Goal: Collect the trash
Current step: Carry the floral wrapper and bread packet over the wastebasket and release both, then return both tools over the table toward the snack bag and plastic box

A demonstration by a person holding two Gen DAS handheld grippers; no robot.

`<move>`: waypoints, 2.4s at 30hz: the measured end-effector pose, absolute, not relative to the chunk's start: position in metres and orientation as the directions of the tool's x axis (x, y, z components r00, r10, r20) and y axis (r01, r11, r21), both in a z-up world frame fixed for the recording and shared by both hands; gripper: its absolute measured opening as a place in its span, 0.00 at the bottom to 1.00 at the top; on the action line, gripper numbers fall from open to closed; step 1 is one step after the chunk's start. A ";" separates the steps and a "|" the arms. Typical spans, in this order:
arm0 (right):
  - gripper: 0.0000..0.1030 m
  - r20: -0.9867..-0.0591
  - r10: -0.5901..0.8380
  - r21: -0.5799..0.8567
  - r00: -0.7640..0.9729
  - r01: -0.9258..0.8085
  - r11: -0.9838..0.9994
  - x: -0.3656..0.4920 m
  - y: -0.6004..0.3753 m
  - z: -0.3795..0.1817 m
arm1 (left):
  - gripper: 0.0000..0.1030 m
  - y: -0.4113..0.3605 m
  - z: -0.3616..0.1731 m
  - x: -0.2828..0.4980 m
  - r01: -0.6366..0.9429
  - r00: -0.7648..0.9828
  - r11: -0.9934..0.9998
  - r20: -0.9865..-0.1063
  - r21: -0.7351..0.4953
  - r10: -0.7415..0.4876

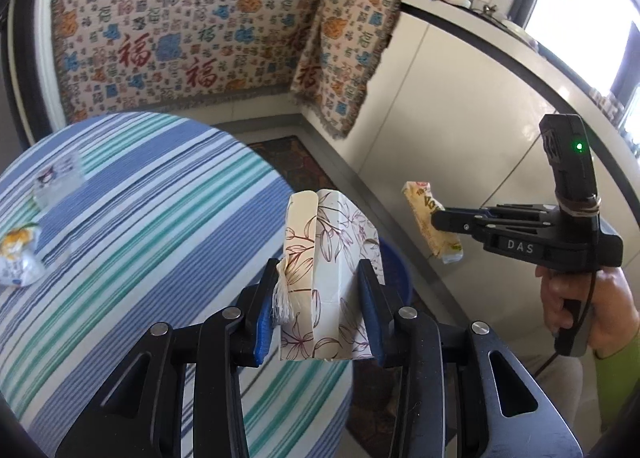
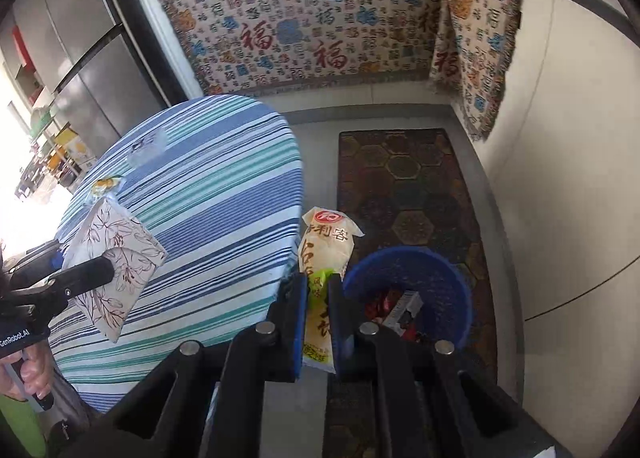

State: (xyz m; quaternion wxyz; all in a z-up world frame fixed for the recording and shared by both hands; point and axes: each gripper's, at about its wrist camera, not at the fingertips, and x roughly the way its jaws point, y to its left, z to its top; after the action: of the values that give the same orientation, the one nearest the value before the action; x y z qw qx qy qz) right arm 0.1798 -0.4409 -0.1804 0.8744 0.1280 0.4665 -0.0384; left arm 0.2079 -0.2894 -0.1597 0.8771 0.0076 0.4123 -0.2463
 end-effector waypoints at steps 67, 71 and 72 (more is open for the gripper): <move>0.65 -0.718 0.010 0.112 0.696 0.101 0.989 0.207 -0.369 -0.234 | 0.93 -0.165 -0.242 0.177 0.106 0.602 0.994 -0.796 0.006 -0.059; 0.65 -0.740 0.102 0.121 0.665 -0.017 0.993 0.222 -0.299 -0.232 | 0.93 -0.112 -0.247 0.178 0.023 0.606 0.998 -0.795 0.050 0.026; 0.65 -0.751 0.113 0.117 0.651 -0.038 0.992 0.229 -0.282 -0.234 | 0.93 -0.102 -0.248 0.179 0.009 0.609 0.997 -0.792 0.071 0.051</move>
State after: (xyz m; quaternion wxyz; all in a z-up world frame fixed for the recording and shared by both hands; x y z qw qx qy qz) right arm 0.2293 -0.2825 -0.2339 0.9073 0.0453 0.4159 0.0417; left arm 0.1787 -0.1024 -0.2480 0.8963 0.0337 0.4421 0.0116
